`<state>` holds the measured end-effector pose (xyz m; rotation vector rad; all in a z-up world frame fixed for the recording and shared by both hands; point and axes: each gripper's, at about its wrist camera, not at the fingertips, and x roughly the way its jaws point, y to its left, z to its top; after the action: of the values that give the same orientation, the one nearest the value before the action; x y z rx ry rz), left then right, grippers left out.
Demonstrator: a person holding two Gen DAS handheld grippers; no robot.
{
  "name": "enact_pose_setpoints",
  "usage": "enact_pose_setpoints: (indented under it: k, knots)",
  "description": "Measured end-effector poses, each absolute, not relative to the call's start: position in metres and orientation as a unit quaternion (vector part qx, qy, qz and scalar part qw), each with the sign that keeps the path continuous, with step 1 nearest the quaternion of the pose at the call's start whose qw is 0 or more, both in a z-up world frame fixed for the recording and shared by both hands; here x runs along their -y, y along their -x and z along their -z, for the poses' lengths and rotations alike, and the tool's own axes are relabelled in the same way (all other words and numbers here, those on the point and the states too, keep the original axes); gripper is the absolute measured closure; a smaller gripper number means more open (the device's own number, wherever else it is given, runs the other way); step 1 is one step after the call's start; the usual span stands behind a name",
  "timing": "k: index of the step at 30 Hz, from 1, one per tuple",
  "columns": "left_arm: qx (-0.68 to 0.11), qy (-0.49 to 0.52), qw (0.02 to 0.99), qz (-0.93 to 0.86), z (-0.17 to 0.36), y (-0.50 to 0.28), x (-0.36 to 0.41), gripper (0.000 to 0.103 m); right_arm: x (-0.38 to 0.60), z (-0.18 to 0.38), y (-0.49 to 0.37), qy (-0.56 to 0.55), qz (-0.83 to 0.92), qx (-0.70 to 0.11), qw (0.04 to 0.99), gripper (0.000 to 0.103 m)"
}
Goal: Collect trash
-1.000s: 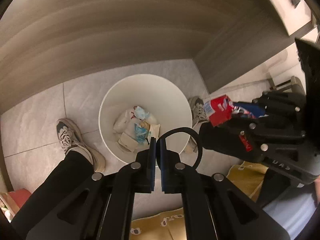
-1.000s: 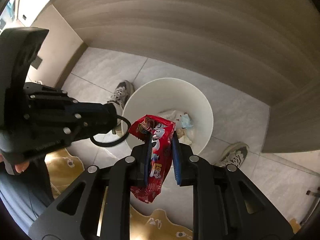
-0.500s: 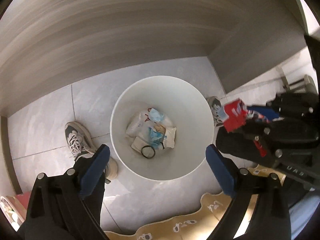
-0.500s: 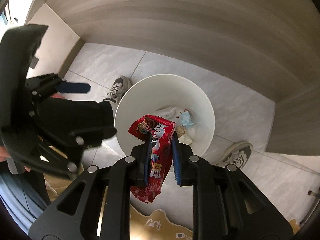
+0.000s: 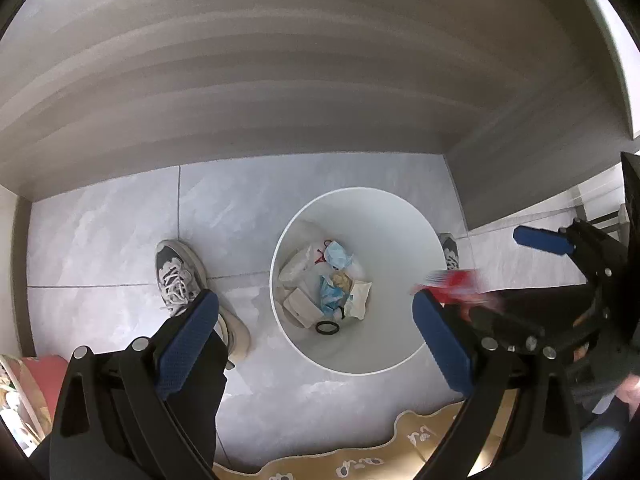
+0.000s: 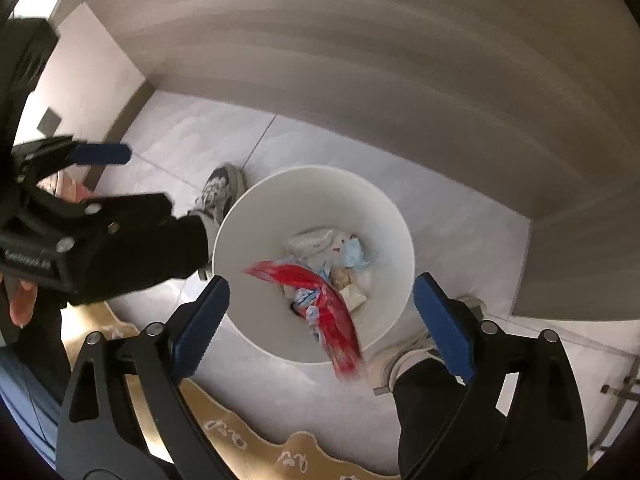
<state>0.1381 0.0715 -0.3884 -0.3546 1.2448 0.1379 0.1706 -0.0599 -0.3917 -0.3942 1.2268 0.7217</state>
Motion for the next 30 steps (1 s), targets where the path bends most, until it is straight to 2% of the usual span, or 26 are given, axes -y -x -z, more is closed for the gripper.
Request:
enact_pose_setpoints:
  k: [5,8,12,17,30]
  knots:
    - [-0.55,0.16,0.817,-0.066,0.36,-0.125,-0.066,0.007,0.075,0.376,-0.169,0.159,-0.316,-0.55,0.757,0.013]
    - [-0.529,0.121,0.837,-0.077,0.339,-0.115,-0.052,0.007,0.086,0.358,-0.162,0.143,-0.318,-0.535,0.769,0.005]
    - [-0.496,0.078,0.861,-0.084,0.305,-0.095,-0.035,0.006,0.096,0.322,-0.148,0.114,-0.318,-0.511,0.79,0.005]
    - [-0.441,0.046,0.891,-0.095,0.248,-0.061,-0.026,0.006,0.102,0.26,-0.112,0.119,-0.312,-0.456,0.825,0.005]
    - [-0.291,0.058,0.951,-0.089,0.081,0.028,-0.015,0.006,0.158,0.073,-0.038,0.07,-0.309,-0.307,0.897,0.005]
